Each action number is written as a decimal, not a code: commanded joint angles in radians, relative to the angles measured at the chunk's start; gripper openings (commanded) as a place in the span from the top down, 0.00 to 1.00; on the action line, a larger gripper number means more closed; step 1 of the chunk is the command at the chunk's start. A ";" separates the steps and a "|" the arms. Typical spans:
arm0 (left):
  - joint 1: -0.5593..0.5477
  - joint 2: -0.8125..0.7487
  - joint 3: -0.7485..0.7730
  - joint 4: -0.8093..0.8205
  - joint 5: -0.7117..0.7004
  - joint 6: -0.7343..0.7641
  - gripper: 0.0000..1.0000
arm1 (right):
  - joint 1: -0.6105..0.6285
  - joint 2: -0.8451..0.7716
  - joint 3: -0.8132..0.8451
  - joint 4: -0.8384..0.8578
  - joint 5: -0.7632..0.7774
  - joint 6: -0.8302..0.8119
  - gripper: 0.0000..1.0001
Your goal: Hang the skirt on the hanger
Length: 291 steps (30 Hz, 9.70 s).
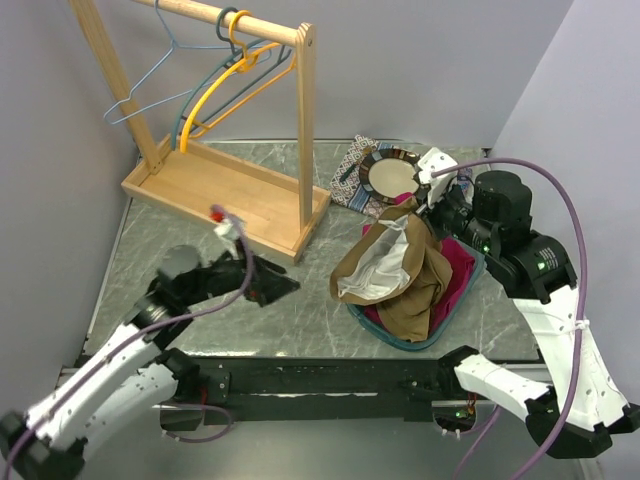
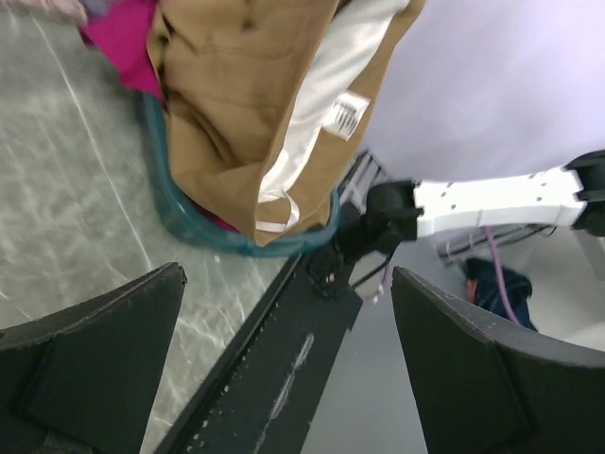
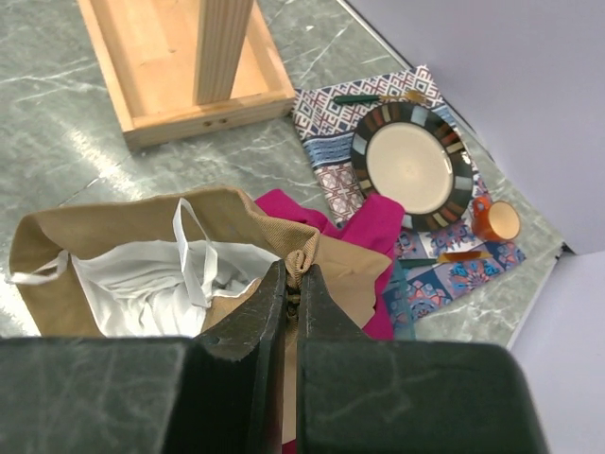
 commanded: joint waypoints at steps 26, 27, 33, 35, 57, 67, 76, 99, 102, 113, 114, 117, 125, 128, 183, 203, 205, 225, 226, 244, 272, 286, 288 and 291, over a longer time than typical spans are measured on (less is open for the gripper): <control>-0.394 0.438 0.495 -0.213 -0.616 0.219 0.99 | -0.017 0.062 0.240 -0.005 -0.140 -0.022 1.00; -0.394 0.406 0.527 -0.238 -0.648 0.231 0.99 | -0.017 0.079 0.287 -0.010 -0.163 -0.022 1.00; -0.392 0.256 0.814 -0.290 -0.802 0.336 0.99 | -0.016 0.262 0.703 0.012 -0.318 0.077 1.00; -0.392 0.242 0.924 -0.314 -0.813 0.362 0.99 | -0.016 0.294 0.827 0.061 -0.388 0.149 1.00; -0.393 -0.188 0.376 -0.443 -1.075 0.013 0.99 | 0.047 0.256 -0.192 0.280 -0.613 0.133 1.00; -0.394 -0.182 0.095 -0.561 -1.080 -0.412 0.99 | 0.047 0.317 -0.346 0.285 -0.540 0.085 1.00; -0.392 -0.113 -0.042 -0.620 -1.009 -0.607 0.94 | 0.076 0.452 -0.310 0.265 -0.559 0.076 1.00; -0.392 -0.197 0.188 -0.578 -0.960 -0.189 0.04 | 0.107 0.431 -0.341 0.231 -0.473 -0.013 0.55; -0.392 -0.189 0.248 -0.557 -1.006 -0.083 0.04 | 0.107 0.403 -0.306 0.196 -0.479 -0.041 0.44; -0.392 0.042 0.686 -0.519 -1.187 0.340 0.01 | 0.066 0.270 -0.326 0.098 -0.640 -0.180 0.27; -0.392 0.091 0.714 -0.509 -1.190 0.392 0.01 | 0.055 0.259 -0.336 0.101 -0.652 -0.188 0.27; -0.385 0.230 0.864 -0.494 -1.210 0.483 0.03 | -0.001 0.227 -0.367 0.101 -0.738 -0.208 0.27; 0.147 0.680 1.525 -0.679 -0.559 0.437 0.04 | -0.155 0.136 -0.468 0.118 -0.914 -0.223 0.25; 0.227 0.754 1.634 -0.678 -0.451 0.402 0.04 | -0.186 0.105 -0.502 0.133 -0.944 -0.231 0.22; 0.434 0.926 1.431 -0.511 -0.225 0.569 0.54 | -0.235 0.118 -0.490 0.075 -1.000 -0.268 0.21; 0.421 0.848 1.399 -0.299 -0.089 0.526 0.99 | -0.252 0.121 -0.481 0.049 -1.010 -0.289 0.21; 0.421 0.829 1.389 -0.296 -0.081 0.523 0.99 | -0.252 0.122 -0.481 0.047 -1.010 -0.292 0.21; 0.421 0.411 0.949 -0.469 -0.108 0.564 0.99 | -0.258 0.119 -0.473 0.023 -0.997 -0.325 0.21; 0.421 0.394 0.916 -0.488 -0.118 0.560 0.99 | -0.256 0.119 -0.473 0.016 -0.994 -0.329 0.20; 0.370 -0.140 0.661 -0.831 -0.118 0.380 0.99 | -0.148 0.191 -0.283 -0.436 -0.909 -0.713 0.18; 0.335 -0.189 0.346 -0.594 0.148 0.204 0.99 | 0.567 0.334 -0.275 0.032 -0.178 -0.594 0.43; 0.335 -0.215 0.314 -0.594 0.143 0.204 0.99 | 0.575 0.408 -0.294 0.013 -0.120 -0.619 0.53; 0.335 -0.217 0.312 -0.594 0.145 0.202 0.99 | 0.577 0.415 -0.295 0.013 -0.118 -0.616 0.57; 0.335 -0.221 0.311 -0.598 0.146 0.204 0.99 | 0.577 0.432 -0.297 0.012 -0.108 -0.611 0.65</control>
